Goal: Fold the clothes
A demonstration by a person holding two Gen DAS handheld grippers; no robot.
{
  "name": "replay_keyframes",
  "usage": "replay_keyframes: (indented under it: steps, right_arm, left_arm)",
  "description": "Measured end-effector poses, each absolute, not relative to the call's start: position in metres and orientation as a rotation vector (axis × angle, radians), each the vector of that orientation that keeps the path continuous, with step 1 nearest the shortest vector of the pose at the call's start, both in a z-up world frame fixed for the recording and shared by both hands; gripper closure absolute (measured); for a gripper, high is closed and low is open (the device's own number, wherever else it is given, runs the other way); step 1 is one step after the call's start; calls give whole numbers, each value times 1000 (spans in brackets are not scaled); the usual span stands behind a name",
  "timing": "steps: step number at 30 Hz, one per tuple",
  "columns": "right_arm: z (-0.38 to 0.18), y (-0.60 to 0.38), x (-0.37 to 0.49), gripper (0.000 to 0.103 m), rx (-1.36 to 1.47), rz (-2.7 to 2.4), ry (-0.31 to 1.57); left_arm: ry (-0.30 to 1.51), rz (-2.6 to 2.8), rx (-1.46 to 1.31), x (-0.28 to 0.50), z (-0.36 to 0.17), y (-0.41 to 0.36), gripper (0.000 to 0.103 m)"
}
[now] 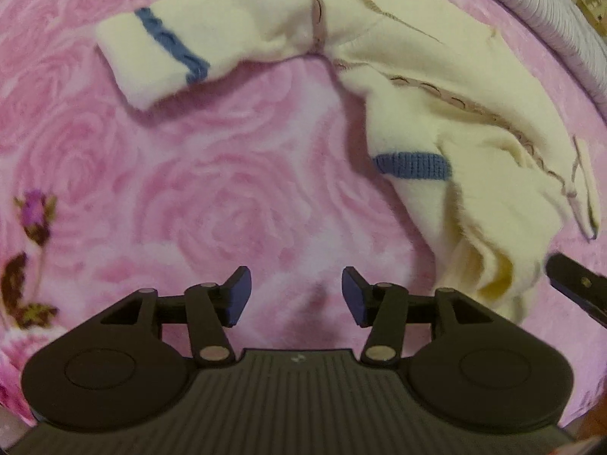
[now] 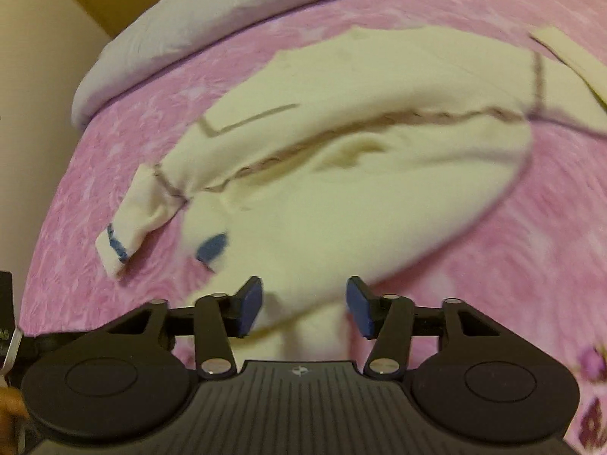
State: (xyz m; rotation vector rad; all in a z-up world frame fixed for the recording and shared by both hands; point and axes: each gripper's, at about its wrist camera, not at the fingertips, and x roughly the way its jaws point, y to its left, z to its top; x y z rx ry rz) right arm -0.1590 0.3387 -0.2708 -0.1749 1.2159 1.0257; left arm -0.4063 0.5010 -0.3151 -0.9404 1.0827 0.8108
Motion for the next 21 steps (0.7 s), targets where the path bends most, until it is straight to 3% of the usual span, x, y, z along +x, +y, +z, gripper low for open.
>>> replay_keyframes:
  steps: [1, 2, 3, 4, 6, 7, 11, 16, 19, 21]
  right_arm:
    - [-274, 344, -161, 40, -196, 1017, 1219]
    - [-282, 348, -163, 47, -216, 990, 1234]
    - [-289, 350, -164, 72, -228, 963, 1249]
    - [-296, 345, -159, 87, -199, 936, 1276]
    - [-302, 321, -146, 101, -78, 893, 1313]
    - [-302, 303, -138, 102, 2, 871, 1322]
    - [-299, 208, -115, 103, 177, 625, 1311]
    - [-338, 101, -94, 98, 205, 200, 1546]
    - [-328, 82, -98, 85, 243, 236, 1500]
    - [-314, 87, -103, 52, 240, 331, 1443]
  left_arm:
    - [1079, 805, -946, -407, -316, 499, 55]
    - [1080, 797, -949, -406, -316, 498, 54]
    - [1082, 789, -952, -405, -316, 498, 54]
    - [1082, 782, -956, -405, -315, 497, 54]
    - [1072, 764, -965, -404, -315, 494, 54]
    - [1067, 755, -970, -403, -315, 492, 54]
    - [1053, 717, -1026, -401, -321, 483, 54]
    - [1042, 641, -1104, -388, -333, 464, 54]
    - [1005, 600, -1160, -379, -340, 454, 52]
    - [982, 603, -1172, -373, -342, 449, 48]
